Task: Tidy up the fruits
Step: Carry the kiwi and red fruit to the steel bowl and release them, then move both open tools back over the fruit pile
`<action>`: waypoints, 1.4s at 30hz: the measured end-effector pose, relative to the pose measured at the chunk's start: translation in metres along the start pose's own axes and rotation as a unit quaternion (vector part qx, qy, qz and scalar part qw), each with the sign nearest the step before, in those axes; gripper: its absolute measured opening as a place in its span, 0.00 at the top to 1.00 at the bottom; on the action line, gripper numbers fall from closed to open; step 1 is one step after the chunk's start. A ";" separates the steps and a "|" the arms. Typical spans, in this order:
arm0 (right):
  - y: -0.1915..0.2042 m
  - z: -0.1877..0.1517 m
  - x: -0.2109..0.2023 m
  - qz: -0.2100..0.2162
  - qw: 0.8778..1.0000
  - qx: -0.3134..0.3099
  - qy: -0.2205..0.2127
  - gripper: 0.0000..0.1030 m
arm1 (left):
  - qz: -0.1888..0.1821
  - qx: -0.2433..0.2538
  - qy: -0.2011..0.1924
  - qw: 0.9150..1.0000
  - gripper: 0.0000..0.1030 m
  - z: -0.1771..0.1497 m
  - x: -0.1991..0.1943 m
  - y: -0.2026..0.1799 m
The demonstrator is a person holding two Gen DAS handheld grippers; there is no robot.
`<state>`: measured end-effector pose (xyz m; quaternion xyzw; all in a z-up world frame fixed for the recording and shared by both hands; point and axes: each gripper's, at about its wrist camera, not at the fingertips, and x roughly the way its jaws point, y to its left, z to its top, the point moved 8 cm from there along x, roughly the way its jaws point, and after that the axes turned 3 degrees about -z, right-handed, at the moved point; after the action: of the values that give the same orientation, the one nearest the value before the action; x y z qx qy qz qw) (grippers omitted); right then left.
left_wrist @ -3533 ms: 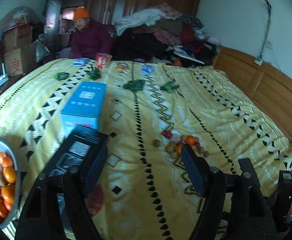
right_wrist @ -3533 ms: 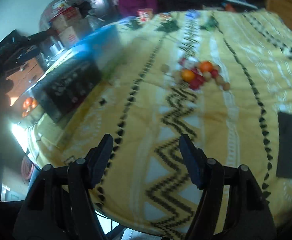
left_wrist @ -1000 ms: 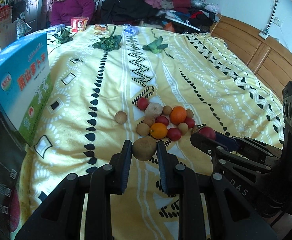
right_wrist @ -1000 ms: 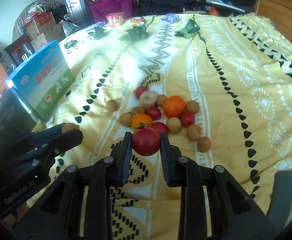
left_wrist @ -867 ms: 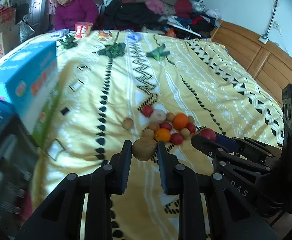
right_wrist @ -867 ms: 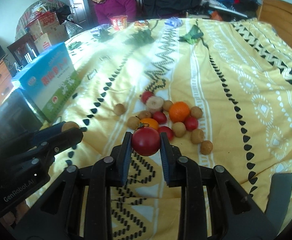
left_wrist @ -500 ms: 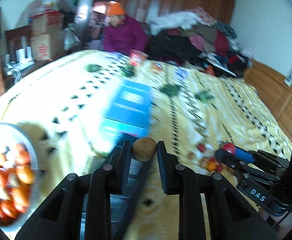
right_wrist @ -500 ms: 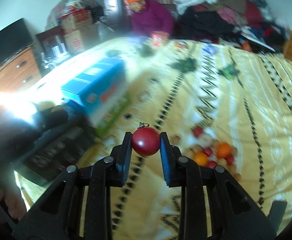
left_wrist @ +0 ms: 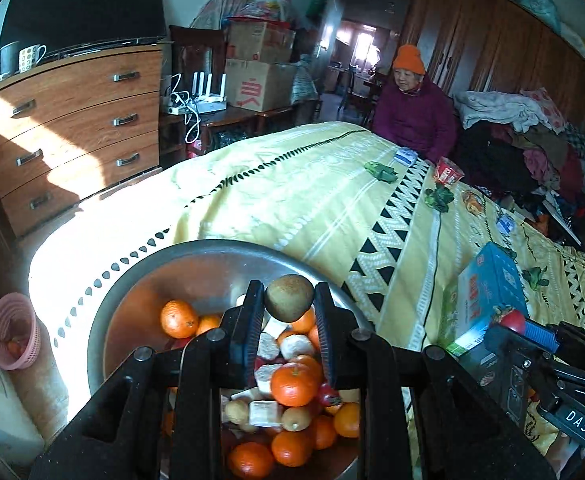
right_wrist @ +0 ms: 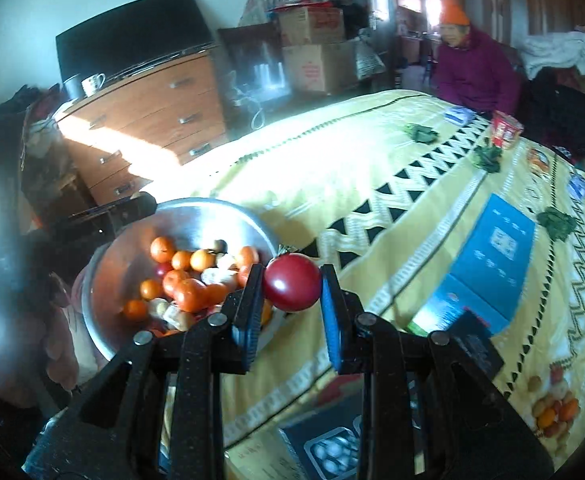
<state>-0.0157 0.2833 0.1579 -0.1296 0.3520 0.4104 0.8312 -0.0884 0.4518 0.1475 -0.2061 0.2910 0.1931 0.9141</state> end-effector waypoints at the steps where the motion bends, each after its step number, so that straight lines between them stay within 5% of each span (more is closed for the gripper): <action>1: 0.013 0.001 0.008 0.009 1.000 -0.005 0.007 0.73 | 0.003 -0.003 0.005 1.000 0.76 -0.004 0.003 0.008; 7: 0.057 -0.002 0.046 0.046 0.997 -0.027 0.050 0.73 | 0.015 -0.005 0.031 0.999 0.76 -0.021 0.017 0.029; 24: 0.078 -0.004 0.074 0.053 0.995 -0.034 0.079 0.73 | 0.019 -0.023 0.057 0.998 0.75 -0.034 0.042 0.049; 29: 0.080 -0.004 0.075 0.059 0.994 -0.033 0.082 0.71 | 0.028 -0.033 0.051 0.998 0.48 -0.034 0.038 0.054; 31: 0.079 -0.004 0.072 0.061 0.994 -0.034 0.080 0.62 | 0.028 -0.035 0.050 0.998 0.44 -0.034 0.037 0.054; 33: 0.079 -0.002 0.067 0.060 0.995 -0.033 0.072 0.39 | 0.031 -0.035 0.047 0.998 0.37 -0.032 0.035 0.054; 35: 0.078 0.002 0.059 0.053 0.996 -0.036 0.058 0.31 | 0.035 -0.038 0.044 0.998 0.33 -0.031 0.032 0.055; 42: 0.063 0.017 0.012 0.017 0.999 -0.042 0.003 0.20 | 0.029 -0.009 0.004 1.000 0.33 -0.011 -0.002 0.016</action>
<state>-0.0513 0.3380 0.1664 -0.1598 0.3392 0.4386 0.8167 -0.1020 0.4592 0.1365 -0.2059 0.2987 0.2216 0.9051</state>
